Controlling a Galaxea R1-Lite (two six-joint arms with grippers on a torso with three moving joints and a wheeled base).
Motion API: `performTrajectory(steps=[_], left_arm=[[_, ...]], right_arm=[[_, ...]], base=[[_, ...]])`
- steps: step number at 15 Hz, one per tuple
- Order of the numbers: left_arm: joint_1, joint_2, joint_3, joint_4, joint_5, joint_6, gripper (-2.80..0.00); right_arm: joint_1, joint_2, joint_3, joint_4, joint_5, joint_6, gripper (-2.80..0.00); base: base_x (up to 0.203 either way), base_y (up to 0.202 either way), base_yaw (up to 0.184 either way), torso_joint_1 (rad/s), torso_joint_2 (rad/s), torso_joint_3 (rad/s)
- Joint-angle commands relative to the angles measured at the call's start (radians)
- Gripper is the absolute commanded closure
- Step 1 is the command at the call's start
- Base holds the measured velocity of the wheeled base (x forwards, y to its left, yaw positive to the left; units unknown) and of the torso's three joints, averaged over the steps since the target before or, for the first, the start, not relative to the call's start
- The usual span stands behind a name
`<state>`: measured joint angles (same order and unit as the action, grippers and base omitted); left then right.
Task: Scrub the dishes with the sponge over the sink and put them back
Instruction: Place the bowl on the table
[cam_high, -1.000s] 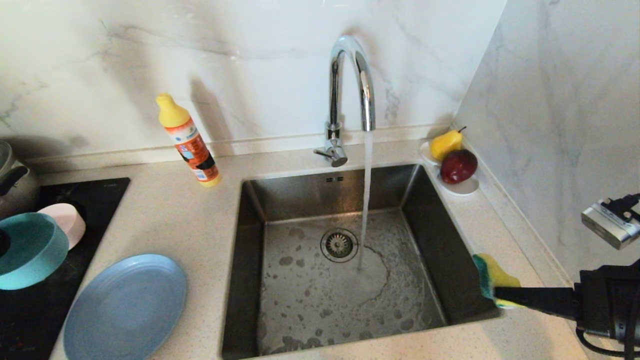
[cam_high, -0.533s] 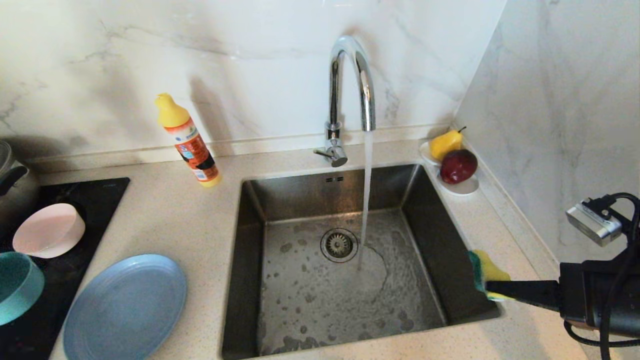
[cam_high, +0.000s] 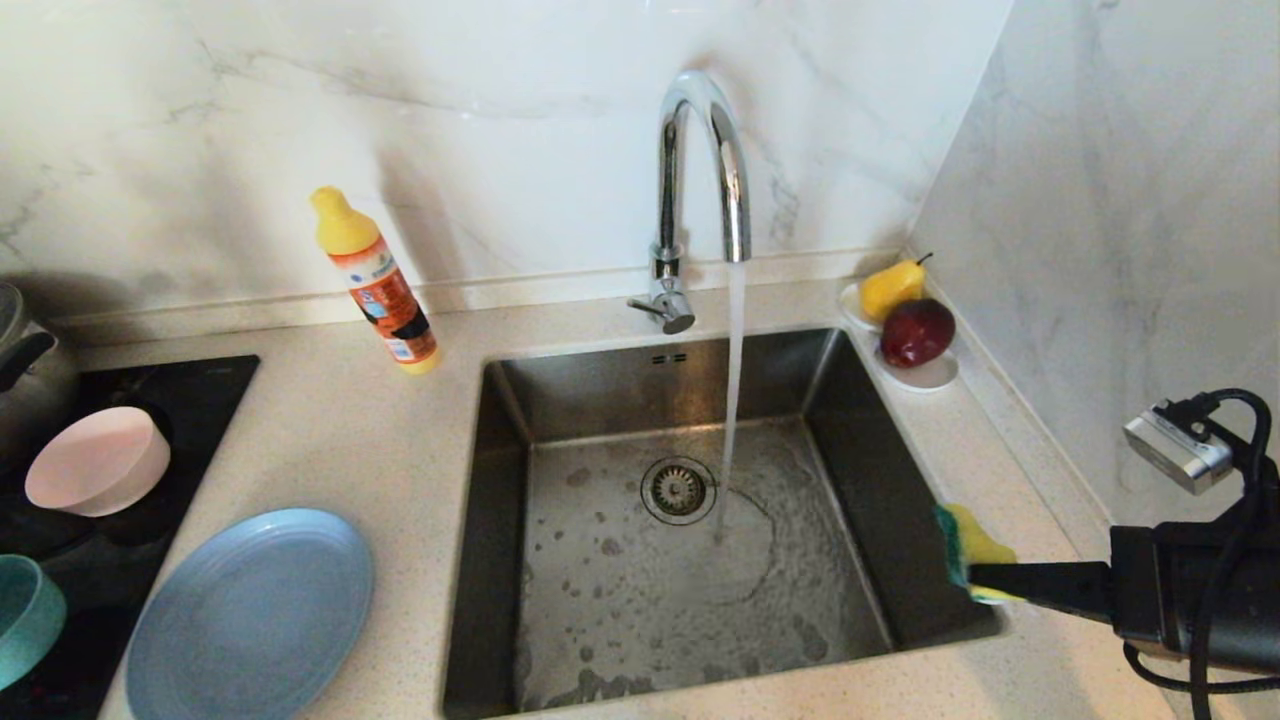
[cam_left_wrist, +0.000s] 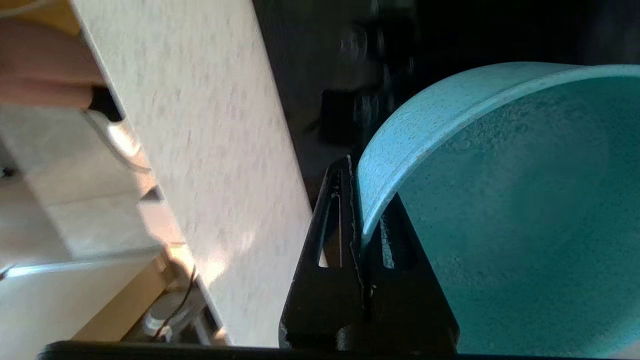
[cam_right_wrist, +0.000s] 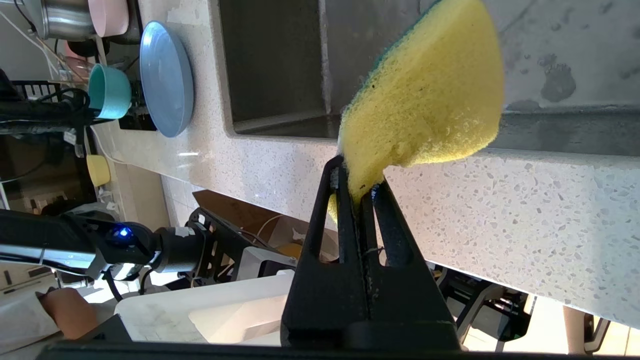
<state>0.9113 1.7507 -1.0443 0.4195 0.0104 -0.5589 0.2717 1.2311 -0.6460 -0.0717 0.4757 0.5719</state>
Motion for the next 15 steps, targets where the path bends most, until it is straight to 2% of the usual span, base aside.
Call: performTrajectory(steps=[1, 4, 5, 11, 15], left_arm=[[0.008, 0.032, 0.014, -0.023, 0.0, -0.004, 0.0], [0.008, 0.061, 0.014, -0.028, 0.0, -0.001, 0.0], [0.008, 0.064, 0.014, -0.043, 0.0, 0.0, -2.8], [0.009, -0.033, -0.018, -0.062, -0.032, -0.008, -2.8], [0.007, -0.196, -0.14, 0.011, -0.072, -0.004, -2.8]], right_arm=[[0.0, -0.004, 0.0, -0.002, 0.003, 0.003, 0.0], [-0.005, -0.005, 0.002, -0.001, 0.003, 0.003, 0.0], [-0.005, -0.005, 0.002, -0.002, 0.003, 0.003, 0.0], [-0.006, -0.005, 0.0, -0.002, 0.003, 0.002, 0.0], [-0.009, -0.01, -0.004, -0.002, 0.009, 0.0, 0.0]], base=[[0.0, 0.0, 0.0, 0.0, 0.0, 0.0], [0.0, 0.0, 0.0, 0.0, 0.0, 0.0], [0.0, 0.0, 0.0, 0.0, 0.0, 0.0], [0.0, 0.0, 0.0, 0.0, 0.0, 0.0], [0.0, 0.0, 0.0, 0.0, 0.0, 0.0]])
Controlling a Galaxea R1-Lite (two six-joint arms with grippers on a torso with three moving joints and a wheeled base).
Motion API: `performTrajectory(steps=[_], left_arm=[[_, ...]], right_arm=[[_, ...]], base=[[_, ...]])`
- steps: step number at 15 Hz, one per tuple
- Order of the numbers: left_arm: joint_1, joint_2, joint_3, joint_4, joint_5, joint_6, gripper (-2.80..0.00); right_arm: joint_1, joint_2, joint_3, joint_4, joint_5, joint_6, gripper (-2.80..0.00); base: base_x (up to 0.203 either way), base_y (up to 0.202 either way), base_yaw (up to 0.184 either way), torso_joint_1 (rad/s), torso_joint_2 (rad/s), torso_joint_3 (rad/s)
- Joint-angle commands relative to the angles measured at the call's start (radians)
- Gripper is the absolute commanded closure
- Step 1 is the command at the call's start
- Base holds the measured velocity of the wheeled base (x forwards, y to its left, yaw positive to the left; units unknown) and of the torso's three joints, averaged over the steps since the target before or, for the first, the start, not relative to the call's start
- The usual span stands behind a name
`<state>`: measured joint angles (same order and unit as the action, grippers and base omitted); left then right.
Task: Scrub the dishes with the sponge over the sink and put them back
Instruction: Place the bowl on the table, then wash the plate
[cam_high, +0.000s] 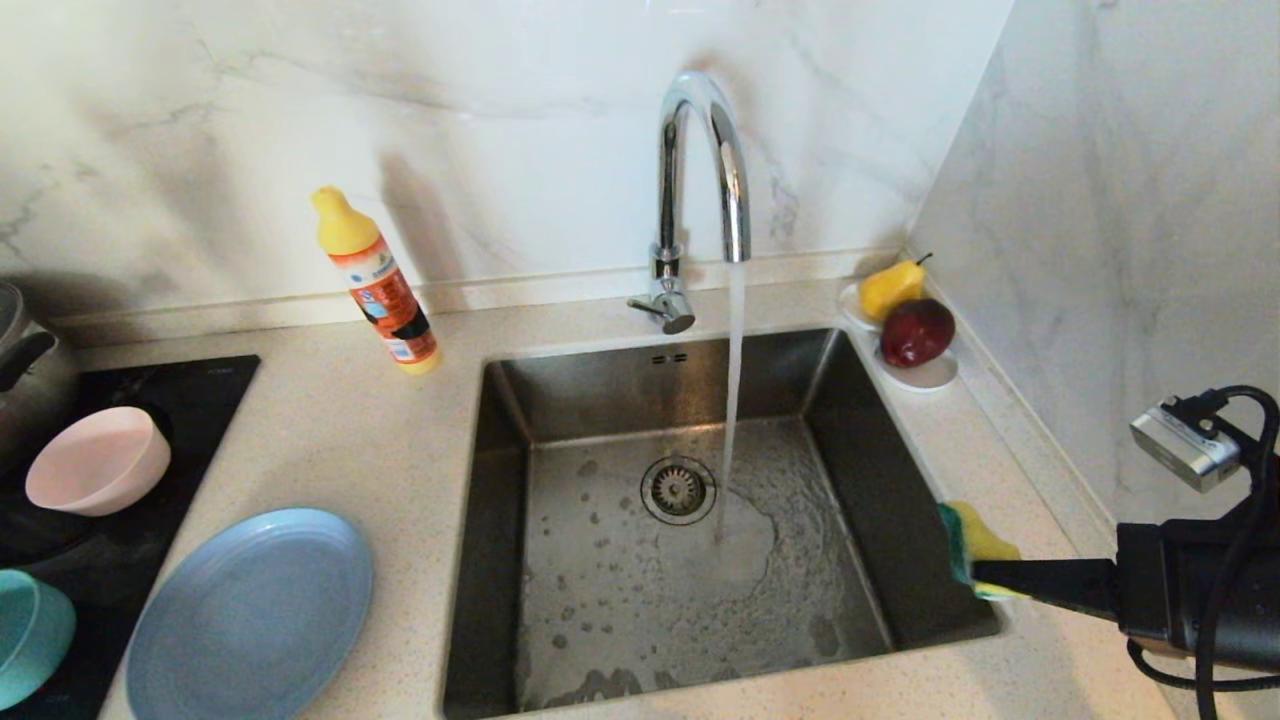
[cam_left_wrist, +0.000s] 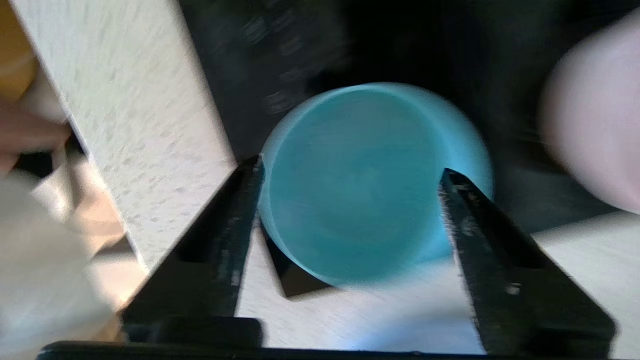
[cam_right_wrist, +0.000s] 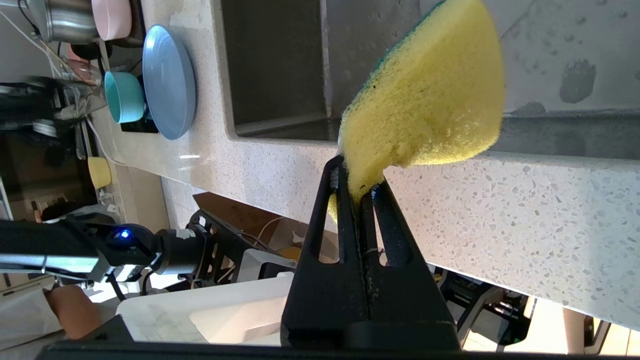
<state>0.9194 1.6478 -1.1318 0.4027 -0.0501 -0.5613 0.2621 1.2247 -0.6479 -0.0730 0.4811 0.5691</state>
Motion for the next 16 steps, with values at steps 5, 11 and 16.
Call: performTrajectory(steps=[5, 11, 16], left_arm=[[-0.193, -0.21, -0.155, 0.252, -0.09, 0.121, 0.0], [-0.473, -0.215, 0.06, 0.311, 0.023, 0.18, -2.8], [-0.494, -0.204, 0.22, 0.158, 0.036, 0.209, -2.8]], right_arm=[[0.002, -0.008, -0.001, -0.001, 0.004, 0.003, 0.0], [0.0, -0.013, -0.004, 0.001, 0.002, 0.001, 0.0], [0.0, -0.008, -0.001, 0.001, 0.002, 0.001, 0.0]], base=[[0.0, 0.0, 0.0, 0.0, 0.0, 0.0], [0.0, 0.0, 0.0, 0.0, 0.0, 0.0], [0.0, 0.0, 0.0, 0.0, 0.0, 0.0]])
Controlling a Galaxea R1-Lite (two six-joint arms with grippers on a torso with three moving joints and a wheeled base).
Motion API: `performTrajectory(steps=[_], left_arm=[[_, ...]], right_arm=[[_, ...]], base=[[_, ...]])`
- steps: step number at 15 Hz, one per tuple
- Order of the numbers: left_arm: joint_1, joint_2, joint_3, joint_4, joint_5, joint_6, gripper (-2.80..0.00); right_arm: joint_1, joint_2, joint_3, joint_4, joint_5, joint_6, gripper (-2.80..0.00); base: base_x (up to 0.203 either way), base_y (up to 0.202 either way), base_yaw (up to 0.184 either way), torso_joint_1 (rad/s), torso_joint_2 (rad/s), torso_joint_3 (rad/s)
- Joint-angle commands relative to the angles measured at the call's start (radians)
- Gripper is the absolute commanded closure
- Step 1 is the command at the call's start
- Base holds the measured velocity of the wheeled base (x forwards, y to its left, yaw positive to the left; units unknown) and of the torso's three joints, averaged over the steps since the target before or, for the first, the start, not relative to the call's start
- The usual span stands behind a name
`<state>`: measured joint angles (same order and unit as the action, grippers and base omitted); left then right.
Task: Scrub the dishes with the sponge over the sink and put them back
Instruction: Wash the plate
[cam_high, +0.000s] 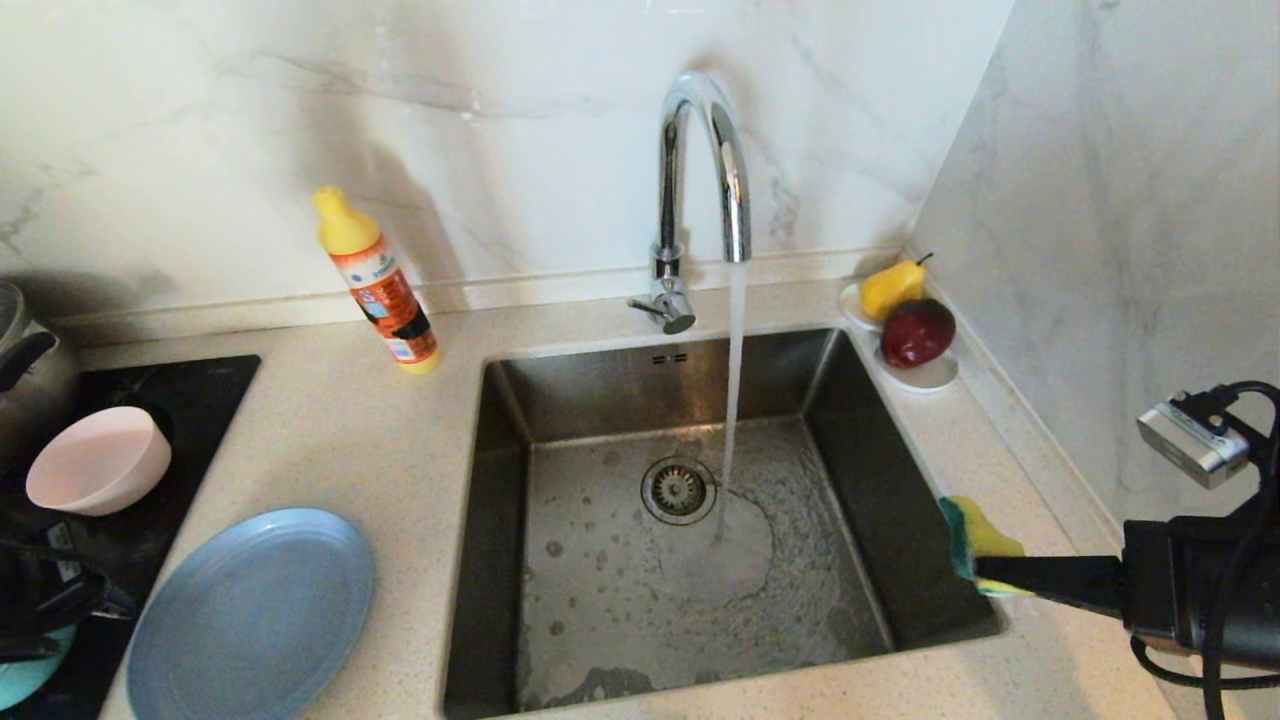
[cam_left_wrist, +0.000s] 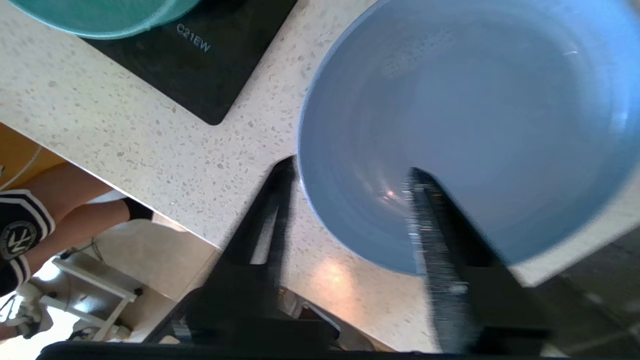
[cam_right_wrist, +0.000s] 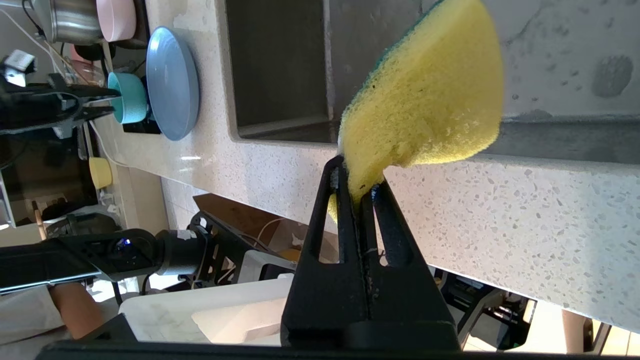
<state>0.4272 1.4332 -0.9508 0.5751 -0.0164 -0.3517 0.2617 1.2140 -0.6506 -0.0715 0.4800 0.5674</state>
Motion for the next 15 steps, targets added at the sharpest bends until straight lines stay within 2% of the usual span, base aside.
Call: performTrajectory(steps=[1, 5, 9, 13, 15], left_arm=[[-0.002, 0.033, 0.058, -0.036, 0.005, 0.0, -2.8], [-0.002, 0.105, 0.132, -0.148, 0.003, -0.006, -2.8], [-0.002, 0.162, 0.153, -0.157, -0.003, -0.01, -2.8], [-0.002, 0.184, 0.198, -0.25, -0.011, -0.013, -2.8], [-0.002, 0.189, 0.201, -0.26, -0.024, -0.012, -2.8]], right_arm=[[0.001, 0.007, 0.002, -0.001, 0.003, 0.003, 0.0], [0.001, 0.009, 0.006, -0.001, 0.003, 0.003, 0.0], [-0.001, 0.016, 0.009, -0.001, 0.003, 0.005, 0.0], [0.001, 0.018, 0.017, -0.001, 0.005, 0.006, 0.0], [-0.001, 0.015, 0.017, -0.001, 0.005, 0.006, 0.0]], base=[[0.0, 0.0, 0.0, 0.0, 0.0, 0.0], [0.0, 0.0, 0.0, 0.0, 0.0, 0.0], [0.0, 0.0, 0.0, 0.0, 0.0, 0.0], [0.0, 0.0, 0.0, 0.0, 0.0, 0.0], [0.0, 0.0, 0.0, 0.0, 0.0, 0.0]])
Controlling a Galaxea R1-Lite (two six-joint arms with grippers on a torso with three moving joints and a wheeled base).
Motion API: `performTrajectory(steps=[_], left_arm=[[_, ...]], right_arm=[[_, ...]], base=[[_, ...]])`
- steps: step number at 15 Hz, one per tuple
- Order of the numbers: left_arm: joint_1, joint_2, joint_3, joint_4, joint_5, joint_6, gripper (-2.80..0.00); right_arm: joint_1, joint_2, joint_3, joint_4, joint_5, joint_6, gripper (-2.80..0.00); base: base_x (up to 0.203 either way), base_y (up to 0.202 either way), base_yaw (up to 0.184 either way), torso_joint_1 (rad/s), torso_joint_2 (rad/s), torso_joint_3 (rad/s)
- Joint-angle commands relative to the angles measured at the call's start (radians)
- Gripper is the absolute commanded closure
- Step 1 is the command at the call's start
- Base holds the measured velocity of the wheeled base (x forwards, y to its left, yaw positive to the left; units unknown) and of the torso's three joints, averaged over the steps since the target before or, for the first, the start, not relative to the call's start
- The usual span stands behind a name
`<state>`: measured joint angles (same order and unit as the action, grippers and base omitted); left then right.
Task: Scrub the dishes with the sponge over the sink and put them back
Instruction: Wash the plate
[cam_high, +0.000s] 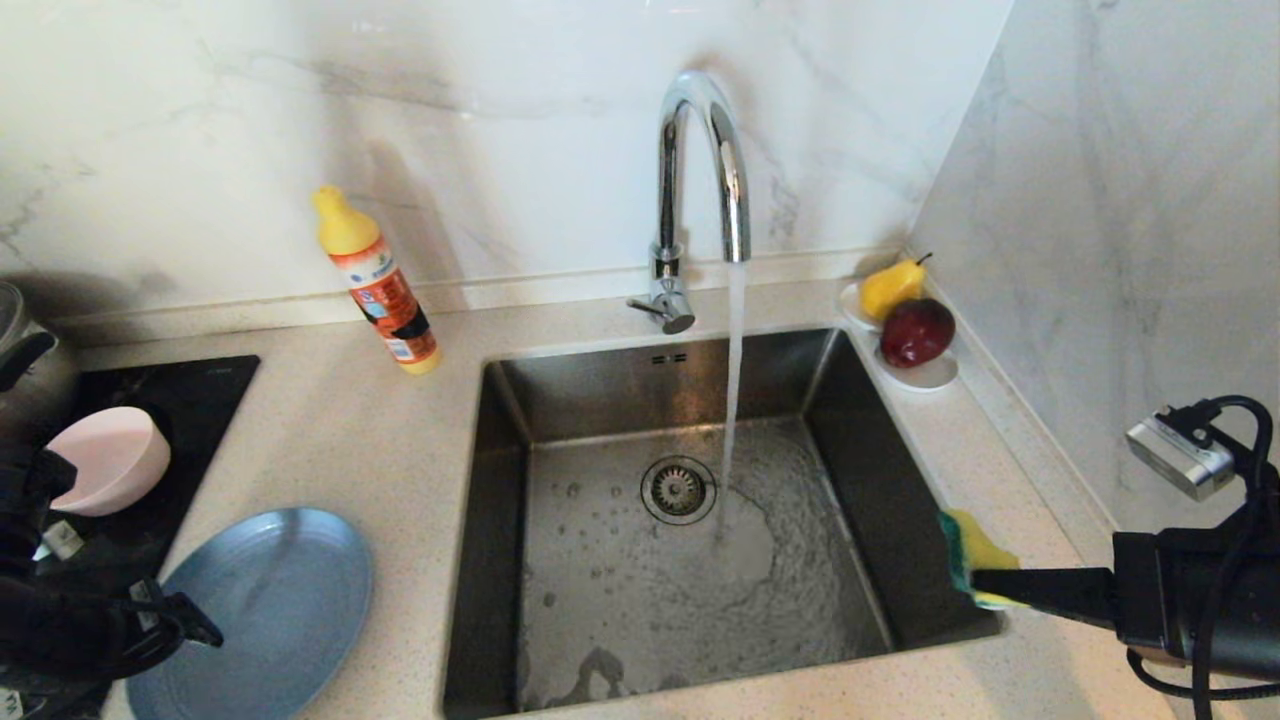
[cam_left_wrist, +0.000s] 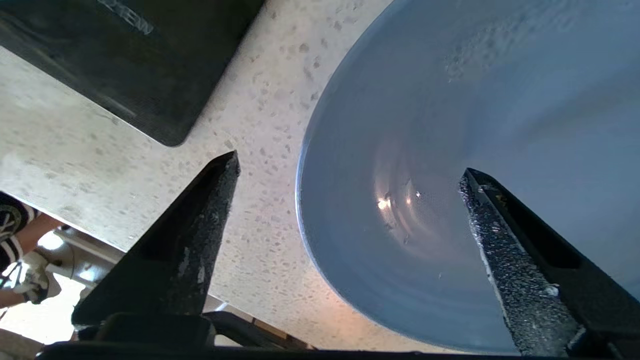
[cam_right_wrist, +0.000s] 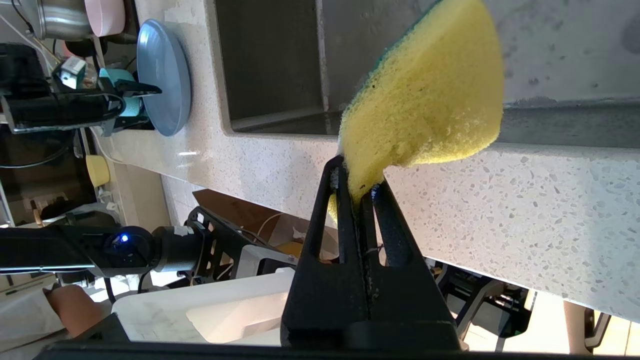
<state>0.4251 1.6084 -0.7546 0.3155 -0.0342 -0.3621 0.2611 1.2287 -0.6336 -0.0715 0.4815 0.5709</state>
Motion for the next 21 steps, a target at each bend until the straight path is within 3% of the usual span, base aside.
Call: performTrajectory(steps=[1, 5, 12, 17, 18, 21], left_arm=[[0.001, 0.021, 0.003, -0.001, -0.021, -0.003, -2.8], [0.0, 0.01, 0.004, -0.003, -0.105, -0.034, -2.8], [0.001, 0.027, 0.078, -0.159, -0.144, -0.041, -2.8], [0.001, 0.028, 0.078, -0.165, -0.15, -0.043, -2.8], [0.001, 0.028, 0.078, -0.165, -0.15, -0.043, 0.0], [0.001, 0.034, 0.078, -0.167, -0.15, -0.043, 0.0]], right_arm=[[0.0, 0.0, 0.0, -0.001, 0.003, 0.003, 0.0], [0.0, -0.006, 0.011, -0.002, 0.003, 0.001, 0.0], [0.0, -0.012, 0.023, -0.002, 0.003, 0.003, 0.0], [0.0, -0.015, 0.028, -0.002, 0.003, 0.001, 0.0], [0.0, -0.017, 0.029, -0.002, 0.003, 0.003, 0.0], [0.0, -0.029, 0.029, -0.001, 0.003, 0.003, 0.0]], base=[[0.0, 0.0, 0.0, 0.0, 0.0, 0.0], [0.0, 0.0, 0.0, 0.0, 0.0, 0.0], [0.0, 0.0, 0.0, 0.0, 0.0, 0.0], [0.0, 0.0, 0.0, 0.0, 0.0, 0.0], [0.0, 0.0, 0.0, 0.0, 0.0, 0.0], [0.0, 0.0, 0.0, 0.0, 0.0, 0.0]])
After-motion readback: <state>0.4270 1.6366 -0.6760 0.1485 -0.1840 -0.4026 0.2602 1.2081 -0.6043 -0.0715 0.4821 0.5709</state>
